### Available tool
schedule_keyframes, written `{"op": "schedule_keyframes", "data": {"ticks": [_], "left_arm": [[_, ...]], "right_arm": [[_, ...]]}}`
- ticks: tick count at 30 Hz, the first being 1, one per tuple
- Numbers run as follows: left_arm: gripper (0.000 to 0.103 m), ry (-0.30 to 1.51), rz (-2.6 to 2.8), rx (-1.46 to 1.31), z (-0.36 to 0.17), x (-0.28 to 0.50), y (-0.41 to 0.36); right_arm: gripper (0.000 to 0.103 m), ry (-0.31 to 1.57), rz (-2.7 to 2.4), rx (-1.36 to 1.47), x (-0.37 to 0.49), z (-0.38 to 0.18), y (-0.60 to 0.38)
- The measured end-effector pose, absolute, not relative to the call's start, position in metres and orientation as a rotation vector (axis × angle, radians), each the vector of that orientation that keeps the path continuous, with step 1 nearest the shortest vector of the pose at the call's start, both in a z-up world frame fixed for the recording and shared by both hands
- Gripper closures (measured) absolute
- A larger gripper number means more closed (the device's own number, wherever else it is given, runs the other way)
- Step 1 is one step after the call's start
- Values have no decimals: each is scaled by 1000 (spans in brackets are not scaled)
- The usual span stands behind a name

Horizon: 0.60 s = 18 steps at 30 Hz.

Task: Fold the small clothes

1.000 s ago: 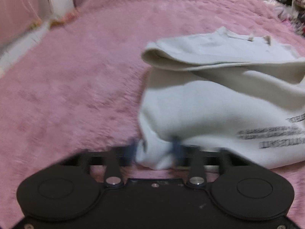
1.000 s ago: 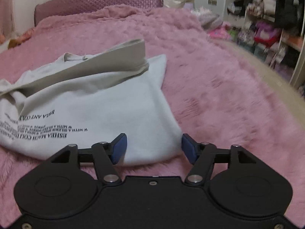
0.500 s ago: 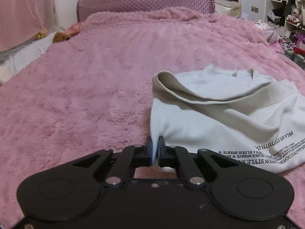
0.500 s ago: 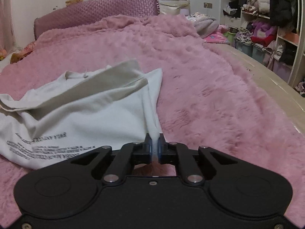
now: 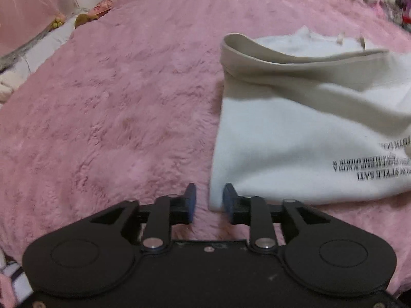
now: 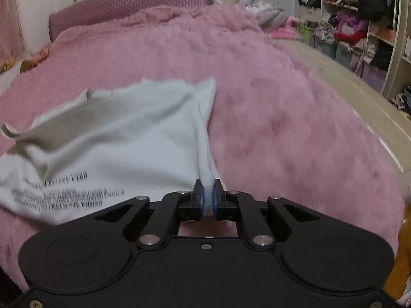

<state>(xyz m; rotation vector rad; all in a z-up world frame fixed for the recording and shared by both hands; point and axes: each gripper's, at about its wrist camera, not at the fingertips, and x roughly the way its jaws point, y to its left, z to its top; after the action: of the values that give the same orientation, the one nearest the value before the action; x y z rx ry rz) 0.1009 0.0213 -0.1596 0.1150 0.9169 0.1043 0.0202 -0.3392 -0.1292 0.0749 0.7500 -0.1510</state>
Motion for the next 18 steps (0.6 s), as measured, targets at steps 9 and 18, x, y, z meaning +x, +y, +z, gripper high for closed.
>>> {"op": "schedule_keyframes", "data": {"ticks": [9,18], "left_arm": [[54,706,108,125,-129,156,27],[52,632,-87,267,-159,227,11]], "right_arm": [[86,698,-188,32,33,-119,-340],[66,661,-223,14,50,-105,-342]]}}
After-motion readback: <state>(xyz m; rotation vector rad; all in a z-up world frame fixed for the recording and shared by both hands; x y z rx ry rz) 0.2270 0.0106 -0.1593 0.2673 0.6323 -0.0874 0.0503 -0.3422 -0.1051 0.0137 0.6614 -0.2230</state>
